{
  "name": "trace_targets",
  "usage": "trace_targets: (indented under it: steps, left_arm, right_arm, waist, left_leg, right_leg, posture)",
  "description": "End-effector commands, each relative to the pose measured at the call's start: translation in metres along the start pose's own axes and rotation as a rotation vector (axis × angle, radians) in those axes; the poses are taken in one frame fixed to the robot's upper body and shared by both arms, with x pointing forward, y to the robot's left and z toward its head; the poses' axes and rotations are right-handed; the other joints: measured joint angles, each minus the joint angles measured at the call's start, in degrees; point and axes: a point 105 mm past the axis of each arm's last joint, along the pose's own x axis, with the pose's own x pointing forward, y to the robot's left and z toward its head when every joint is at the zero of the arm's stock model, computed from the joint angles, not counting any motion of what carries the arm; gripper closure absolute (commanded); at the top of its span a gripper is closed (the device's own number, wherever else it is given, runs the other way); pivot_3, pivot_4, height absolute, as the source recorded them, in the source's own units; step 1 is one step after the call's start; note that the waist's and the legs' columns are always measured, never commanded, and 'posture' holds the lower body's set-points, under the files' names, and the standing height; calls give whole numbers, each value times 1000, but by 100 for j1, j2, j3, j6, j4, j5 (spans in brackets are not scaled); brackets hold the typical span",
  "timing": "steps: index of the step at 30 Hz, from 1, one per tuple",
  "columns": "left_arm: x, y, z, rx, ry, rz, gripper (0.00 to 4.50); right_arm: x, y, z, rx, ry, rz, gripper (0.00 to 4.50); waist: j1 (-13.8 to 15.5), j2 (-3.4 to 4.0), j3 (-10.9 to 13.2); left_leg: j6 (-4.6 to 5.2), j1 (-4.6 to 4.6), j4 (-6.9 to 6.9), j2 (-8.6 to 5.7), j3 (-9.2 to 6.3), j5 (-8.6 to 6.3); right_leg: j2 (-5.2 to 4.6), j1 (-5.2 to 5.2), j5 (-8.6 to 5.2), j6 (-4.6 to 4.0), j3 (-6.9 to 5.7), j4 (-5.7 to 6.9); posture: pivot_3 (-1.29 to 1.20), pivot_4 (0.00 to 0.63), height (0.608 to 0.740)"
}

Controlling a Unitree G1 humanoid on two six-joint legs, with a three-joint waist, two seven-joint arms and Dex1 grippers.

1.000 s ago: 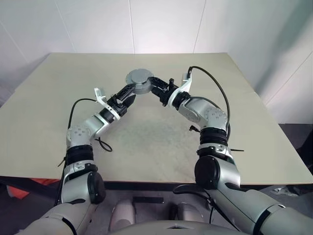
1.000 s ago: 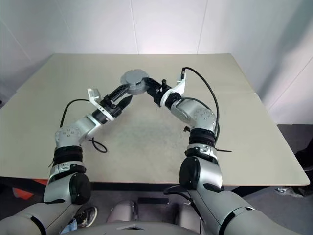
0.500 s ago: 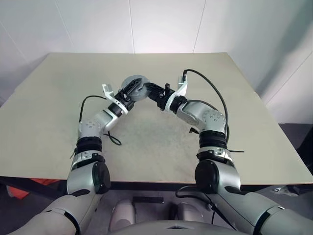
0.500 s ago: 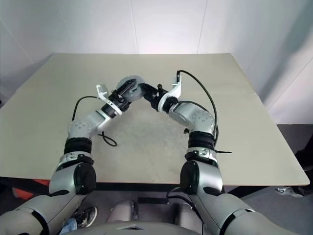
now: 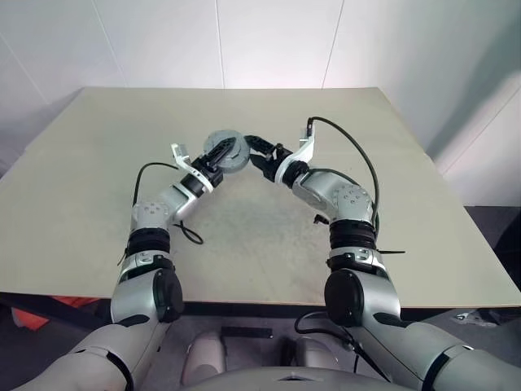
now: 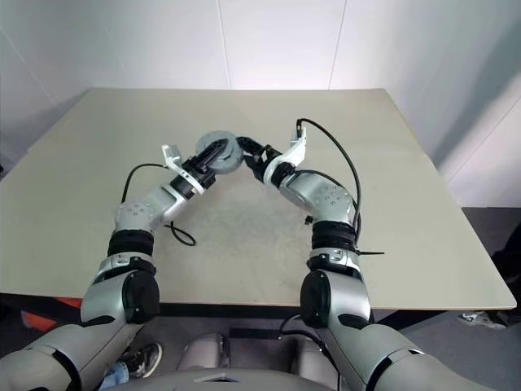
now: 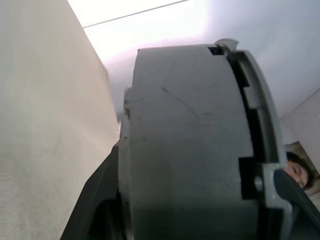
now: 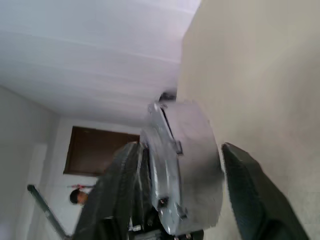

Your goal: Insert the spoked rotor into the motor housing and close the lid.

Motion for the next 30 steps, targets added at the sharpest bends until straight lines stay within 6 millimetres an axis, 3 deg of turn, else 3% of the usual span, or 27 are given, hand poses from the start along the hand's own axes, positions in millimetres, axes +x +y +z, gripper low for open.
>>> trace_targets:
  steps: [1, 6, 10, 13, 17, 22, 28, 30]
  left_arm:
    - [0, -15, 24, 49, -78, -43, 2267]
    - [-22, -3, 64, 135, -250, 57, 2267]
    - [-62, 15, 116, 208, -464, 228, 2267]
    - [-86, 24, 137, 227, -555, 325, 2267]
    - [-109, 41, 151, 204, -662, 466, 2267]
    - [-111, 53, 148, 180, -676, 527, 2267]
    - [-106, 52, 147, 184, -665, 536, 194]
    - [-108, 49, 152, 194, -679, 532, 22]
  right_arm:
    - [-1, -4, 25, -119, -154, -87, 788]
    - [-5, -17, 34, -89, -210, -110, 788]
    - [-10, -21, 36, -101, -211, -113, 788]
    - [-12, -22, 35, -108, -207, -116, 788]
    - [-12, -22, 35, -111, -201, -118, 788]
    - [-12, -22, 34, -117, -188, -120, 788]
    - [-11, -33, 29, -106, -166, -152, 753]
    - [-10, -34, 27, -98, -158, -154, 753]
  waist:
    - [-4, 0, 0]
    - [-52, -1, 1]
    - [-67, -1, 1]
    - [-44, -6, 4]
    - [22, -10, 6]
    - [106, -22, 12]
    - [117, -24, 12]
    - [114, -24, 12]
  left_leg:
    - [0, 0, 0, 0, 0, 0]
    - [-1, 1, 0, 1, -1, 0]
    - [0, 4, -1, 2, -5, 0]
    - [0, 3, -1, 2, -7, 0]
    - [0, 3, -1, 0, -7, 0]
    - [-1, 9, 4, 2, -7, 0]
    - [-5, 18, 5, 2, -7, 1]
    - [-6, 25, 5, 2, -7, 2]
  right_leg:
    - [0, 0, 0, 0, 0, 0]
    - [0, -1, 0, 0, 0, 1]
    - [2, -1, 0, 1, 0, 1]
    - [3, -1, 0, 2, -1, -1]
    - [0, 3, 0, 3, -1, -1]
    - [-3, 10, 2, 5, -1, 2]
    - [-3, 14, 3, 4, -1, 9]
    - [-3, 19, 2, 4, 0, 11]
  posture:
    - [0, 0, 740]
    - [0, 0, 740]
    - [0, 0, 740]
    - [0, 0, 740]
    - [0, 0, 740]
    - [0, 0, 740]
    - [0, 0, 740]
    - [0, 0, 740]
